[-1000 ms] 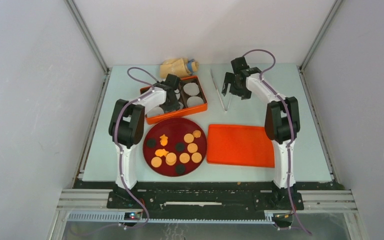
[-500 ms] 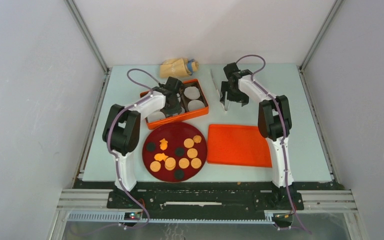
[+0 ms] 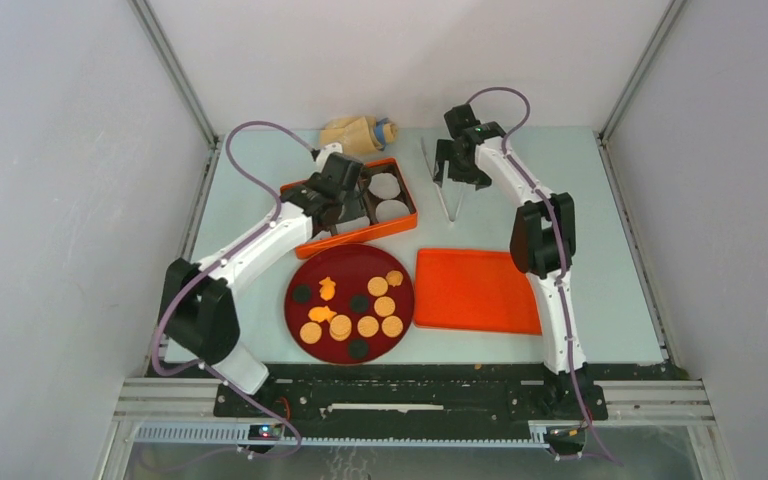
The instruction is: Pack the cookies
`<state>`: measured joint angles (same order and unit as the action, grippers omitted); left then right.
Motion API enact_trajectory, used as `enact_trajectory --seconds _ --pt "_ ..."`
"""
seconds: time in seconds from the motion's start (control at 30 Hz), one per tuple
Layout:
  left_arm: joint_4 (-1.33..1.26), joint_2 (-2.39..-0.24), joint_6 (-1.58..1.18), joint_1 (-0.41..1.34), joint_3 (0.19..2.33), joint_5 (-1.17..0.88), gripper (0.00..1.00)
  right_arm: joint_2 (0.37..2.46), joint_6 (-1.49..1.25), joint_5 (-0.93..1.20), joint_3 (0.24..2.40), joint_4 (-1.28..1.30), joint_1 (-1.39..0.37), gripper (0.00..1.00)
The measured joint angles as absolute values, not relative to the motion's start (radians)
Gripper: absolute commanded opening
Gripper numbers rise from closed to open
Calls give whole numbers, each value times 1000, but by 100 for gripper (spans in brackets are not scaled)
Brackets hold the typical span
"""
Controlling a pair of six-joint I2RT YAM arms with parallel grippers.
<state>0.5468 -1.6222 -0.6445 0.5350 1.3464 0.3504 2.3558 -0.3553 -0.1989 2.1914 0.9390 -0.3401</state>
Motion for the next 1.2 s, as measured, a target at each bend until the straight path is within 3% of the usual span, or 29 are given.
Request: enact_trajectory --seconds 0.13,0.5,0.63,0.67,0.73,0.97,1.2 --pt "533 -1562 -645 537 1259 372 43 2436 -335 -160 2304 968 -340 100" --pt "515 -1559 -646 535 1133 379 43 2460 -319 -111 2188 1001 -363 100" --pt "498 -1564 -646 535 1133 378 43 2492 -320 -115 2243 1034 -365 80" --pt "495 -1568 -646 535 1133 377 42 2508 -320 -114 2271 1047 -365 70" --pt "495 -1576 -646 535 1133 369 42 2525 -321 -103 2301 1059 -361 38" --pt "495 -1575 -646 535 1124 363 43 2489 -321 -86 2239 1032 -335 22" --pt "503 -1537 -646 535 1113 363 43 2368 -316 -73 2085 1029 -315 21"
